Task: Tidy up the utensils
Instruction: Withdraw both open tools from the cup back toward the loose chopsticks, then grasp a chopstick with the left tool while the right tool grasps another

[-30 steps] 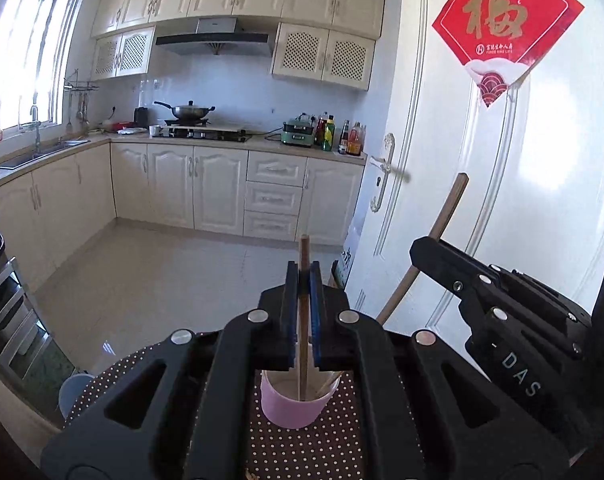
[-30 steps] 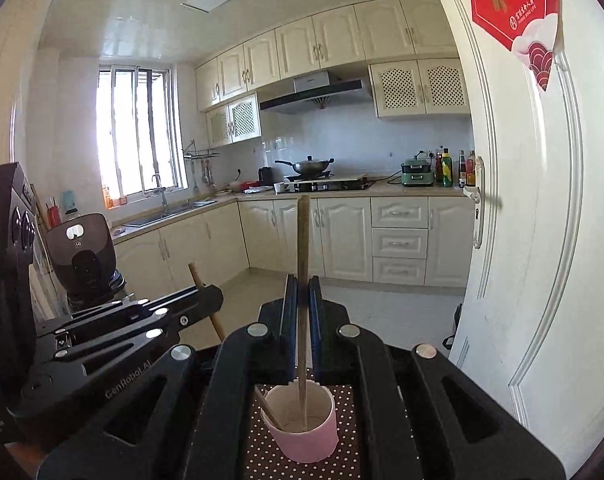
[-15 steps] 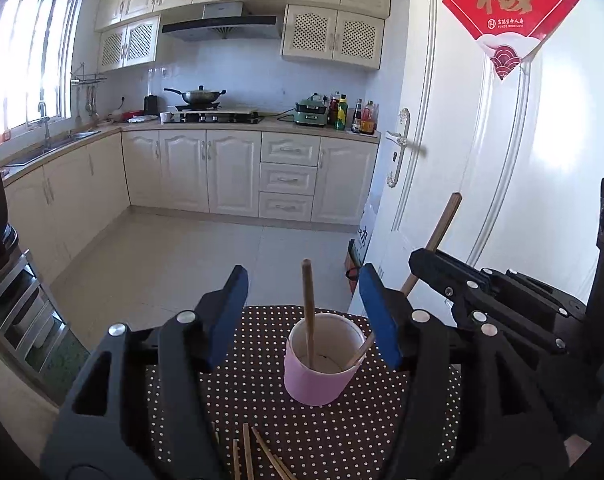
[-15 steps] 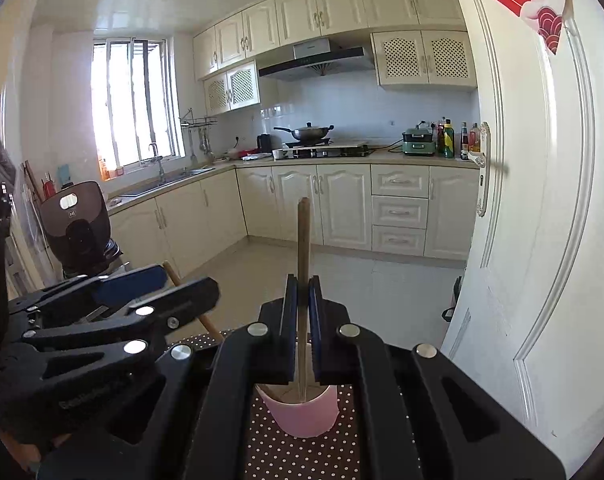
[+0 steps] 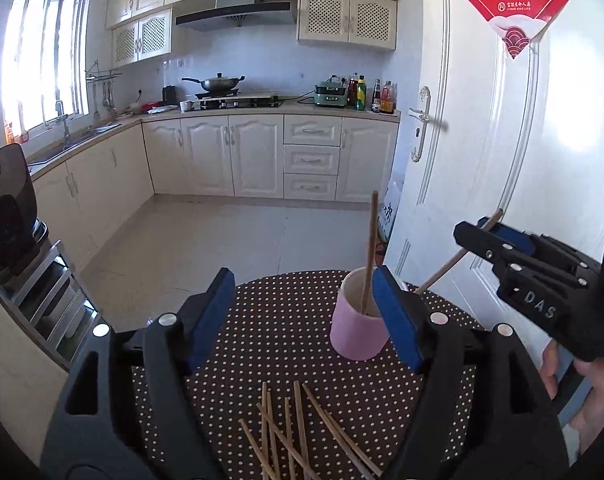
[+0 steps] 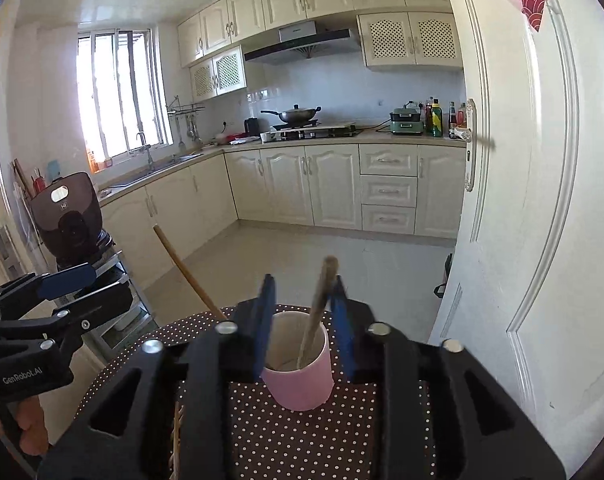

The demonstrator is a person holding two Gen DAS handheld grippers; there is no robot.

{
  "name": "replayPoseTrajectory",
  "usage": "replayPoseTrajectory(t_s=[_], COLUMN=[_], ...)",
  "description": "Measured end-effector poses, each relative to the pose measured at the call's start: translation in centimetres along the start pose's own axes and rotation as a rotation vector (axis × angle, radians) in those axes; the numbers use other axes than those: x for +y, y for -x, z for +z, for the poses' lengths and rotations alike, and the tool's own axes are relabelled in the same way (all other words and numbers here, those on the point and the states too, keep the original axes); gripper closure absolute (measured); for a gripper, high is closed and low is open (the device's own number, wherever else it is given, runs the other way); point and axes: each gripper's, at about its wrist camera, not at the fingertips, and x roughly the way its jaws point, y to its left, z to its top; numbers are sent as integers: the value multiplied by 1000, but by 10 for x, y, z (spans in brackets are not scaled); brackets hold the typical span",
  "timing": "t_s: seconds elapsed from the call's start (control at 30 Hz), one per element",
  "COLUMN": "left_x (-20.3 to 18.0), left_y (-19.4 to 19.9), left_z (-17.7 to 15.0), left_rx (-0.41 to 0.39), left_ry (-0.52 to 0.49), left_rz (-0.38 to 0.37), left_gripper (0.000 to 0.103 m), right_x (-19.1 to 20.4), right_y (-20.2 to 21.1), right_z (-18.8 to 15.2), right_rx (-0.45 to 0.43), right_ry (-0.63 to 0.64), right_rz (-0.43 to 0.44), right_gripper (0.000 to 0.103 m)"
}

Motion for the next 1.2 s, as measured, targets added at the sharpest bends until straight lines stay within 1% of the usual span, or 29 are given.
replayPoseTrajectory(t_s=[0.1, 0.17, 0.3, 0.37, 0.43, 0.47, 0.5, 0.57, 0.7, 0.77, 0.8, 0.87, 0.9, 0.97, 1.0, 1.03, 1.1, 1.2], left_x=[13, 23, 38, 46, 50, 52, 55, 59, 64, 65, 66, 67, 68, 70, 71, 73, 76, 78], left_y=[9, 16, 26, 28, 26, 24, 20, 12, -12, -23, -28, -40, -46, -55, -60, -66, -74, -79], left_z=[-7, -14, -31, -43, -54, -60, -68, -82, -112, -122, -126, -135, -139, -146, -150, -154, -158, -159], left_rx=[26, 47, 93, 134, 173, 192, 222, 282, 409, 443, 459, 497, 509, 540, 559, 577, 594, 591], left_ry=[9, 14, 24, 24, 22, 22, 25, 35, 71, 81, 86, 95, 102, 122, 132, 142, 155, 168], left_rz=[14, 9, 27, 37, 25, 32, 45, 38, 24, 16, 18, 27, 28, 16, 9, 4, 2, -9], left_gripper=[32, 32, 32, 32, 32, 32, 32, 32, 32, 32, 32, 32, 33, 42, 49, 53, 55, 57], right_x=[1, 2, 4, 7, 13, 16, 19, 26, 44, 50, 52, 57, 58, 63, 66, 68, 72, 76], right_y=[13, 22, 39, 42, 43, 42, 41, 37, 16, 0, -7, -25, -32, -47, -51, -55, -64, -73], right_z=[1, -1, -10, -17, -27, -34, -39, -51, -79, -94, -99, -114, -120, -134, -141, -146, -155, -159], right_rx=[-2, 6, 27, 54, 87, 105, 122, 159, 271, 354, 382, 474, 507, 584, 606, 628, 665, 691], right_ry=[7, 12, 32, 37, 50, 61, 66, 74, 120, 131, 130, 138, 141, 157, 160, 166, 183, 190], right_rz=[-19, -30, -24, -15, -2, 2, 11, 35, 71, 97, 106, 133, 143, 160, 169, 175, 174, 187], right_gripper=[58, 56, 55, 55, 55, 55, 55, 55, 55, 55, 55, 56, 58, 65, 72, 77, 80, 82])
